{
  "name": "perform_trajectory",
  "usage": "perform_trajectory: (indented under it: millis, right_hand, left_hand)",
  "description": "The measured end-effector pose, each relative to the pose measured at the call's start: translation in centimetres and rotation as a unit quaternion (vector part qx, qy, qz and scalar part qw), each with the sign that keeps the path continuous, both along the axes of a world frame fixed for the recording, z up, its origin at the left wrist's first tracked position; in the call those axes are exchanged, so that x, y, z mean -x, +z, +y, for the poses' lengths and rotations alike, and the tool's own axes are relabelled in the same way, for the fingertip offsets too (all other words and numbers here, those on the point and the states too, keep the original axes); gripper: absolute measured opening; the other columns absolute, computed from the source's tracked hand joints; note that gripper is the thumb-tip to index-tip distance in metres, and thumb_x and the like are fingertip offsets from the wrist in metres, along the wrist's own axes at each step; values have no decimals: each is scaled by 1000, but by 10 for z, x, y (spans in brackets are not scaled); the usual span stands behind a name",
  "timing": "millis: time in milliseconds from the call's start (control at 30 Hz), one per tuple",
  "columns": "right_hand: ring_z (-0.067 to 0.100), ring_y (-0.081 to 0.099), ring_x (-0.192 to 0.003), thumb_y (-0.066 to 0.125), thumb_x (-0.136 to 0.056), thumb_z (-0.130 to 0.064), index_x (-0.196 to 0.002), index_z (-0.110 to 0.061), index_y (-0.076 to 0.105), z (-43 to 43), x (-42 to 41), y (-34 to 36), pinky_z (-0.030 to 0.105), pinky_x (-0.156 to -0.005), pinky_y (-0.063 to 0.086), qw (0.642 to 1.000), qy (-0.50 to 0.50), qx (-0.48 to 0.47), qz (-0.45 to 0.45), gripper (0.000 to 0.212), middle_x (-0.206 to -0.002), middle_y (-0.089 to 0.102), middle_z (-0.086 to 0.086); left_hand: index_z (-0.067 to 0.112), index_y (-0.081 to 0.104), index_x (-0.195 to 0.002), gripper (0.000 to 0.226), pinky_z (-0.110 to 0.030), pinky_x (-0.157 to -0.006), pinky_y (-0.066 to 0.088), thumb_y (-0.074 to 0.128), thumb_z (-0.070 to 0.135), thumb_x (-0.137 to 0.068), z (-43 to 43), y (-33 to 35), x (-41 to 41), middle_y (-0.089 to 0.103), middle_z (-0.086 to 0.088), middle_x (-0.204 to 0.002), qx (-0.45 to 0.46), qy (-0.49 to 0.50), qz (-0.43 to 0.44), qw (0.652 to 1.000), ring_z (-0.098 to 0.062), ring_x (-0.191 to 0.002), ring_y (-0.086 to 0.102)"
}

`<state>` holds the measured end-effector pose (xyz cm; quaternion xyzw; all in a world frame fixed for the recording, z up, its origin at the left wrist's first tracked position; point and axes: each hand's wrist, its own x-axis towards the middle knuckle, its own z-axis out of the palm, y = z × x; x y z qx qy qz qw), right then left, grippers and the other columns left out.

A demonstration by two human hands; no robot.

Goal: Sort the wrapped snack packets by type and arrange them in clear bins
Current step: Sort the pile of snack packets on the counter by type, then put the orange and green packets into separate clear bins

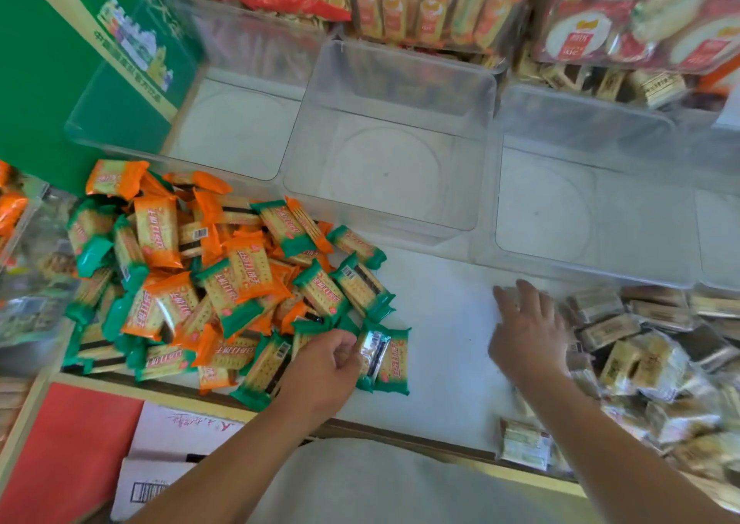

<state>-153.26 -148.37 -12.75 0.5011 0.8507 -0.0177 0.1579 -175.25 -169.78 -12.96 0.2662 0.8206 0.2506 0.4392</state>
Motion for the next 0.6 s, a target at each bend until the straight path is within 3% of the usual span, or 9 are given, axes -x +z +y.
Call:
perform_trajectory:
  millis: [67, 133, 200, 267, 300, 400, 500, 600]
  right_hand:
    - [30, 37, -141, 62, -92, -30, -149, -28, 43, -22, 20, 8, 49, -115, 38, 998, 27, 18, 59, 60, -152, 39, 6]
    - [19, 50, -131, 59, -97, -40, -145, -29, 49, -53, 41, 7, 39, -103, 50, 978, -18, 146, 148, 50, -145, 48, -1]
    - [16, 61, -114, 59, -97, -47, -140, -23, 53, -81, 63, 1, 35, -92, 54, 919, -153, 305, 198, 50, -137, 57, 1]
    - [10, 64, -93, 63, -95, -50, -133, -18, 56, -94, 79, -2, 31, -79, 54, 871, -229, 375, 222, 50, -125, 64, 3]
    - [10, 62, -90, 66, -93, -50, -135, -18, 54, -96, 83, -5, 29, -76, 52, 852, -256, 391, 237, 54, -122, 64, 2]
    - [17, 63, -94, 75, -89, -39, -132, -12, 56, -93, 87, -9, 31, -79, 54, 807, -320, 414, 275, 54, -115, 68, 3]
    - [14, 65, -87, 74, -91, -23, -116, -17, 64, -85, 83, -8, 24, -62, 52, 776, -340, 452, 278, 28, -99, 68, 0]
    - [16, 66, -85, 73, -87, -10, -117, -19, 60, -85, 78, -11, 23, -57, 52, 799, -318, 439, 261, 34, -99, 66, 2]
  left_hand:
    - [28, 64, -124, 28, -31, -87, 54, 64, 34, -97, 1, 3, -6, 65, 13, -108, 5, -11, 30, 999, -5, -98, 61]
    - [26, 64, -120, 24, -29, -80, 53, 64, 32, -97, 3, 7, -12, 64, 10, -102, 10, -20, 56, 998, -7, -94, 61]
    - [20, 66, -114, 20, -36, -81, 54, 63, 28, -97, 6, 6, -18, 65, 6, -97, 13, -22, 77, 997, -11, -90, 61]
    - [18, 64, -103, 9, -42, -82, 55, 61, 25, -97, 9, 3, -23, 63, 6, -91, 11, -26, 77, 997, -14, -87, 60]
    - [22, 62, -102, 4, -37, -84, 55, 60, 23, -99, 12, 2, -26, 61, 11, -93, 10, -18, 48, 999, -12, -90, 60]
    - [38, 53, -118, 32, -6, -82, 45, 54, 9, -103, 20, 6, -33, 56, 21, -109, 13, 32, -140, 990, -5, -114, 56]
    - [28, 50, -140, 52, -1, -86, 44, 47, -6, -100, 20, -3, -36, 58, 11, -127, 3, 17, -217, 976, -4, -126, 55]
    - [28, 55, -137, 47, -8, -94, 46, 51, -1, -100, 20, -2, -26, 61, 15, -126, -21, 32, -209, 977, -1, -121, 59]
